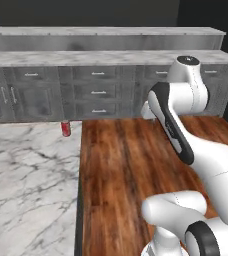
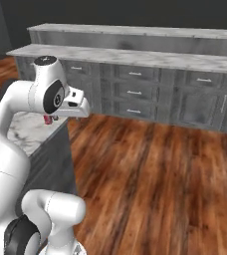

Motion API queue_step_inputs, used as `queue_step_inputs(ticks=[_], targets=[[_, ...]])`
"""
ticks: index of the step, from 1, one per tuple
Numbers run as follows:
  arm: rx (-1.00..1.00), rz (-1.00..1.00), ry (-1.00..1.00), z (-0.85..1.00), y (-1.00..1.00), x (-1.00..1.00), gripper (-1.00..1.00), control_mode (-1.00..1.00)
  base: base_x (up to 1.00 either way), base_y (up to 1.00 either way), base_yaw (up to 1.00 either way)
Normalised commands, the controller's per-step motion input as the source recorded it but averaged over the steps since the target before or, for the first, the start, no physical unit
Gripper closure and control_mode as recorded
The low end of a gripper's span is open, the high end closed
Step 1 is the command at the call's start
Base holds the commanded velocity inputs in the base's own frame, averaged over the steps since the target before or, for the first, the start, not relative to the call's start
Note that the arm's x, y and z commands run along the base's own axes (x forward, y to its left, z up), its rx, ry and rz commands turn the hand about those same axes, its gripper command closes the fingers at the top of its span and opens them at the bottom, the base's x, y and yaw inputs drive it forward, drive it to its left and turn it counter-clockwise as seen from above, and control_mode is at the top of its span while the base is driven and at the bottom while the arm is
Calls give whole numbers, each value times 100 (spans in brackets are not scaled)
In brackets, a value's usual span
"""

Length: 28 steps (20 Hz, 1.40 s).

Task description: Four empty soda cans are scattered around the kitchen. Gather all the cans and cluster them next to the stove for recycling.

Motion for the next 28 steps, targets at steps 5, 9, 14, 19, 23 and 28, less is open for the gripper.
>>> queue_step_inputs(ticks=[5,9,14,19,23,28], targets=[[0,0,0,0,0,0,-100,100,40,-45,0],[0,0,0,0,0,0,-100,100,39,-38,12],[0,0,0,0,0,0,-100,100,33,-28,35],[0,0,0,0,0,0,-100,100,31,-26,38],[0,0,0,0,0,0,-100,100,29,-23,42],[0,0,0,0,0,0,-100,100,32,-27,33]])
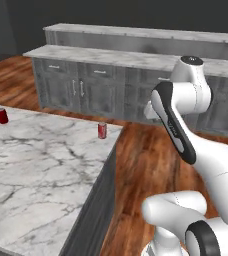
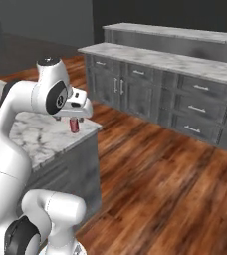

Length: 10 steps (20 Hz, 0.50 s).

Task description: Four empty soda cans are scattered around the kitchen. Gather all the cans and cluster them next to the stove for recycling.

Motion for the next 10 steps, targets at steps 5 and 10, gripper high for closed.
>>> queue_step_inputs(ticks=[5,10], targets=[[0,0,0,0,0,0,-100,100,34,-30,24],[0,0,0,0,0,0,-100,100,36,-30,23]])
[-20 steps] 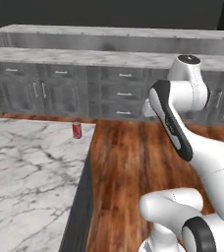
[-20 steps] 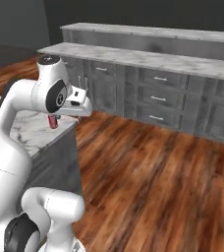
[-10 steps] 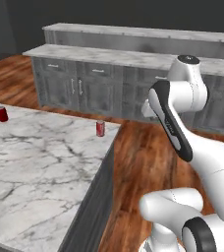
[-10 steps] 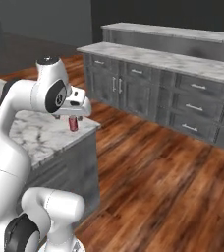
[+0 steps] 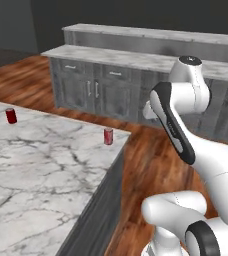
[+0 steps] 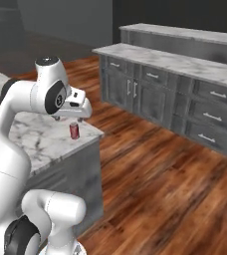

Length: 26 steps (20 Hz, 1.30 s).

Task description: Four empty soda cans are scattered around the kitchen. Gather all the cans and cluster them next to the stove for recycling.

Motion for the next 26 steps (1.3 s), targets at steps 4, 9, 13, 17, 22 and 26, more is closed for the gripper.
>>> queue_step_inputs(ticks=[4,9,13,17,22,26], targets=[[0,0,0,0,0,0,-100,100,37,-29,27],[0,0,0,0,0,0,-100,100,37,-28,27],[0,0,0,0,0,0,-100,100,34,-30,24],[0,0,0,0,0,0,-100,100,32,-30,24],[0,0,0,0,0,0,-100,100,18,-26,23],[0,0,0,0,0,0,-100,100,2,-3,0]])
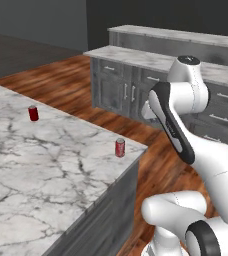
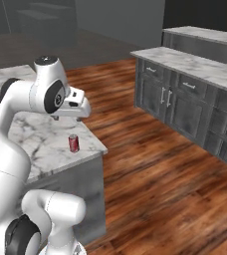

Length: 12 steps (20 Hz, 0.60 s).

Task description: Four empty soda cans are scattered around the kitchen. Gather all the cans and cluster them next to the stove for recycling.

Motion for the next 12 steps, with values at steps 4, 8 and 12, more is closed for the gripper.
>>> queue_step_inputs(ticks=[4,8,12], targets=[[0,0,0,0,0,0,-100,100,0,0,0],[0,0,0,0,0,0,-100,100,0,0,0],[0,0,0,0,0,0,-100,100,0,0,0]])
